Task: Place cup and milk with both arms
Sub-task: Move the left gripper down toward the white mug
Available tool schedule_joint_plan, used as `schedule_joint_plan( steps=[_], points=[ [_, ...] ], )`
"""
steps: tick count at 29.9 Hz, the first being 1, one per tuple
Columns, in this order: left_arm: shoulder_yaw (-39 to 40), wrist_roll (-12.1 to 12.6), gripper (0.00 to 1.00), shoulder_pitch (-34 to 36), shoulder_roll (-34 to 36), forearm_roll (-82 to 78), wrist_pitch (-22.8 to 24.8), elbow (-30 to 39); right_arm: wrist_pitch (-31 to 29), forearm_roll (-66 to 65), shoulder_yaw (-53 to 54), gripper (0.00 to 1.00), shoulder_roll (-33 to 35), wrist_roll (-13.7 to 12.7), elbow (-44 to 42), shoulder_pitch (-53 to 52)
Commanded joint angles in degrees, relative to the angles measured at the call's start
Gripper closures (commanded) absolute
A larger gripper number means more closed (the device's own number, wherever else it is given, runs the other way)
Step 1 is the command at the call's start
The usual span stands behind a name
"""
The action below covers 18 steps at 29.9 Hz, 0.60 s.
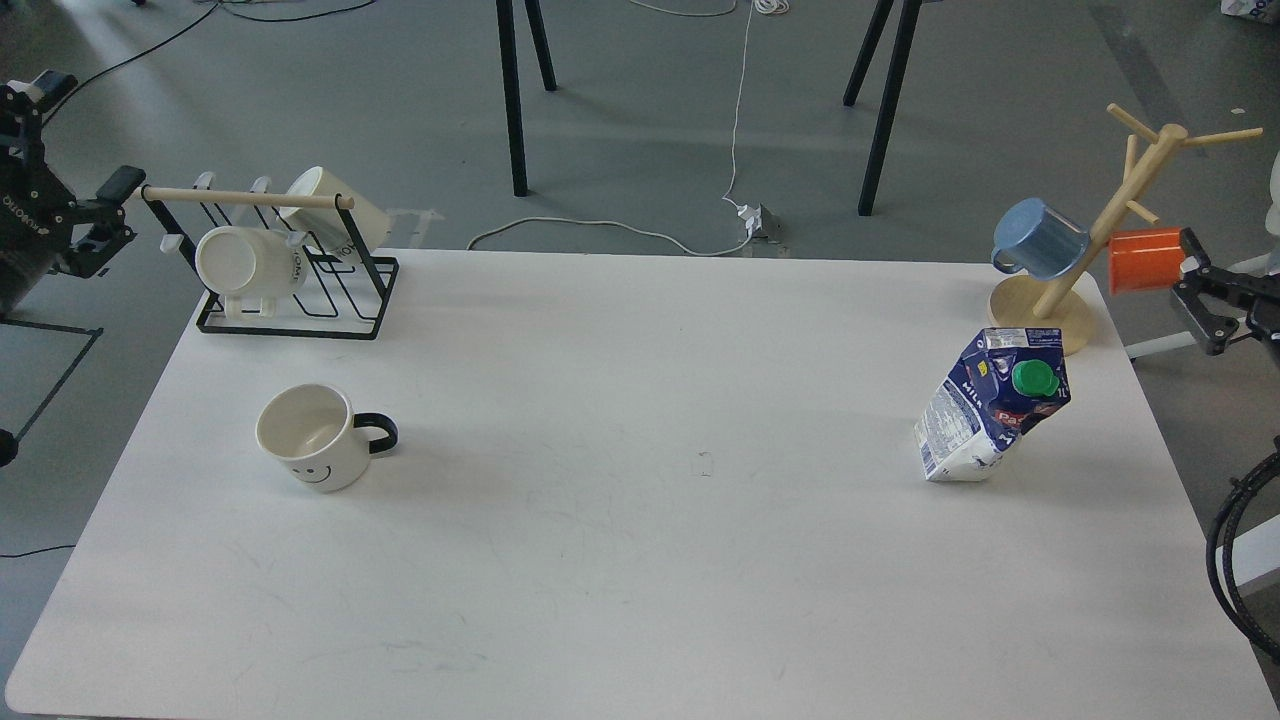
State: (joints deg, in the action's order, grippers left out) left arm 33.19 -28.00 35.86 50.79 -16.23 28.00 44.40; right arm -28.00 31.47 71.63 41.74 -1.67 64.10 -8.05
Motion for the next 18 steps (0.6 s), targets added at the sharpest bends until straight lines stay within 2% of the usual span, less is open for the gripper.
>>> schedule_joint_plan(
  steps=[1, 7, 13, 18],
  points=[
    [0.21, 0.0, 0.0, 0.09, -0.08, 0.05, 0.0, -0.1, 0.0, 0.0, -0.18, 0.02, -0.08, 0.0, -0.29, 0.05],
    [0.21, 0.0, 0.0, 0.09, -0.25, -0.03, 0.0, -1.15, 0.0, 0.0, -0.18, 0.02, -0.16, 0.0, -0.38, -0.04],
    [-1.02, 0.0, 0.0, -0.43, -2.36, -1.87, 0.0, -6.95, 0.0, 0.09, 0.09, 0.02, -0.16, 0.0, -0.2, -0.3],
    [-0.75, 0.0, 0.0, 0.44, -1.66, -14.94, 0.0, -7.22, 0.0, 0.09, 0.7, 0.02, -0.16, 0.09, 0.06, -0.21]
  ],
)
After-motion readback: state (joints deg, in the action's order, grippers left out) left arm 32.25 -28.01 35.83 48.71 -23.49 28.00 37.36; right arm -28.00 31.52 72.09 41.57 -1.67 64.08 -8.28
